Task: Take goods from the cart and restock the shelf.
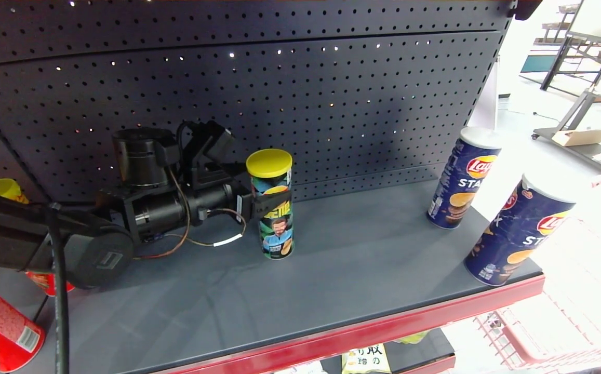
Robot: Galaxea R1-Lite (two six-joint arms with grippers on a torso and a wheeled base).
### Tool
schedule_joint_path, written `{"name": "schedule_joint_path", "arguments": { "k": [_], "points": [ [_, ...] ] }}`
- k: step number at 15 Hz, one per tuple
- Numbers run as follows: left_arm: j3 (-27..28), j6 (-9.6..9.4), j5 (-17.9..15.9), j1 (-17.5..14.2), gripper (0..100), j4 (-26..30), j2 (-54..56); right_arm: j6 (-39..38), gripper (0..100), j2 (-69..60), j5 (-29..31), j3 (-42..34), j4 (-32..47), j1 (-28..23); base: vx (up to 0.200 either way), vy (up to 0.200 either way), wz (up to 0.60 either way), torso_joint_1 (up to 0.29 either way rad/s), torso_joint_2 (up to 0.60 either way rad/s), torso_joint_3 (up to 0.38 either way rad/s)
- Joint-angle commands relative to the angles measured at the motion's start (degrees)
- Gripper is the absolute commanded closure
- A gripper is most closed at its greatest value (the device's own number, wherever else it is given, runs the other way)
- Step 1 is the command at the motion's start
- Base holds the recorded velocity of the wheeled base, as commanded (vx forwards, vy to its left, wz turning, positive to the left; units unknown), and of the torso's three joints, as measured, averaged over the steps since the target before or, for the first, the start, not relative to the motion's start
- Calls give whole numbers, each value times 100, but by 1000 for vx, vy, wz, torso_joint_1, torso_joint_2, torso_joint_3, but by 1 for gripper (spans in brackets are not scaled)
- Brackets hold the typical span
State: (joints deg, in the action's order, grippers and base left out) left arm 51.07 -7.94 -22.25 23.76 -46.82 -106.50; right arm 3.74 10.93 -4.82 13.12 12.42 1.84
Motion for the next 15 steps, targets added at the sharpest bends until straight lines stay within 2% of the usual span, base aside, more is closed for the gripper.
{"name": "schedule_joint_path", "arguments": {
  "k": [1,5,6,12,13,15],
  "points": [
    [53,-6,1,23,0,-2,-29,4,100,5,-2,7,-3,0,0,0,0,0,0,0],
    [96,-24,-8,32,0,-2,-82,4,100,5,-2,15,-3,0,0,0,0,0,0,0],
    [88,-33,-16,32,100,-2,-82,4,100,5,-2,15,-3,0,0,0,0,0,0,0],
    [26,3,-25,94,100,-2,15,4,100,14,-2,-2,-3,0,0,0,0,0,0,0],
    [-44,11,-34,94,100,-2,120,4,100,14,-2,-2,-3,0,0,0,0,0,0,0],
    [-528,55,-34,94,100,15,648,4,100,14,-2,-2,-3,0,0,0,0,0,0,0]
  ]
}}
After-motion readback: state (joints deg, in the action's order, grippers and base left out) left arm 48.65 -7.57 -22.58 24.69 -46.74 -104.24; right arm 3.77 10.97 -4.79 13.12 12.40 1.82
